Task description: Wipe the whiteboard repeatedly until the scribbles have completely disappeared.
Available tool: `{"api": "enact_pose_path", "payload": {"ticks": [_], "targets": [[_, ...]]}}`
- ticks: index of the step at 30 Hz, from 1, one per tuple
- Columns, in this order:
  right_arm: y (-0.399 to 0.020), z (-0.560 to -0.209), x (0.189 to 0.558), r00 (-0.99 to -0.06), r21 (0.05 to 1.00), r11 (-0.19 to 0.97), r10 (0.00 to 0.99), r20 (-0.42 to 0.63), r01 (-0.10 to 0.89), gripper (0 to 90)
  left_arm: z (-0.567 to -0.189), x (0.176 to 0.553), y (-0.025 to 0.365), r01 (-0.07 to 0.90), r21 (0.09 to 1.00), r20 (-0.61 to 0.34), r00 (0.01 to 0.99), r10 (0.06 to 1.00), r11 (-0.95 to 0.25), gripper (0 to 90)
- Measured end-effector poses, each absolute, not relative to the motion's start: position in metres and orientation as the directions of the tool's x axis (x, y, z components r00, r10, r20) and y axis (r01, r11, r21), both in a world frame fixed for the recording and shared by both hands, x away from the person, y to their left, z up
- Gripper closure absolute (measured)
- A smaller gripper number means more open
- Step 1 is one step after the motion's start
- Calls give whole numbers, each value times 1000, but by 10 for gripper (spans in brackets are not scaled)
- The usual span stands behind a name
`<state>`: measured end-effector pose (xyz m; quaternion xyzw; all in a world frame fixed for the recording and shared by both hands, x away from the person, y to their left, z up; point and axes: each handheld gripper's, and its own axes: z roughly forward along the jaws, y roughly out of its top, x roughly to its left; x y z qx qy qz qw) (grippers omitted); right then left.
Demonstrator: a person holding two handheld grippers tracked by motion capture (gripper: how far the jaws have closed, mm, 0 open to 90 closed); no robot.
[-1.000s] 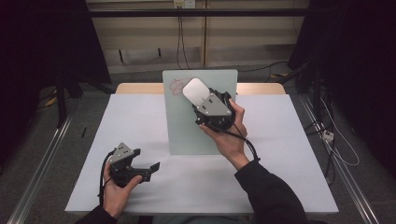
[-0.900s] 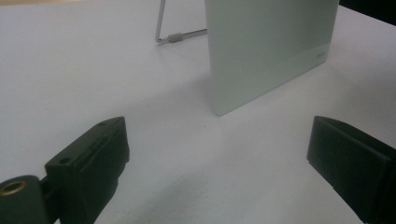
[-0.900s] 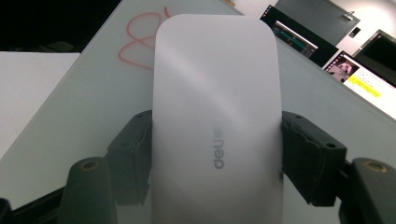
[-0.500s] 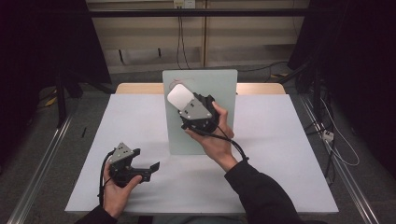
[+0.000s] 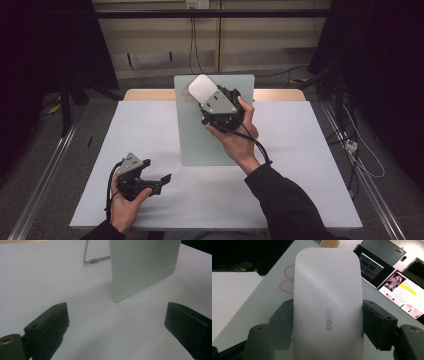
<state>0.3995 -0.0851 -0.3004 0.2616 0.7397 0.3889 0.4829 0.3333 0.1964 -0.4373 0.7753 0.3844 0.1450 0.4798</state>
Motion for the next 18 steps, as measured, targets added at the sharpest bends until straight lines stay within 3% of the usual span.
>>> {"api": "enact_pose_path", "payload": {"ticks": [11,18], "targets": [[-49,-329,390,-516,789,615,676,-525,2,319,-438,333,197,458,855,-147,662,735,-242,56],[-50,-318,395,-505,803,597,694,-514,3,319,-437,333,197,455,857,-146,662,735,-240,56]]}}
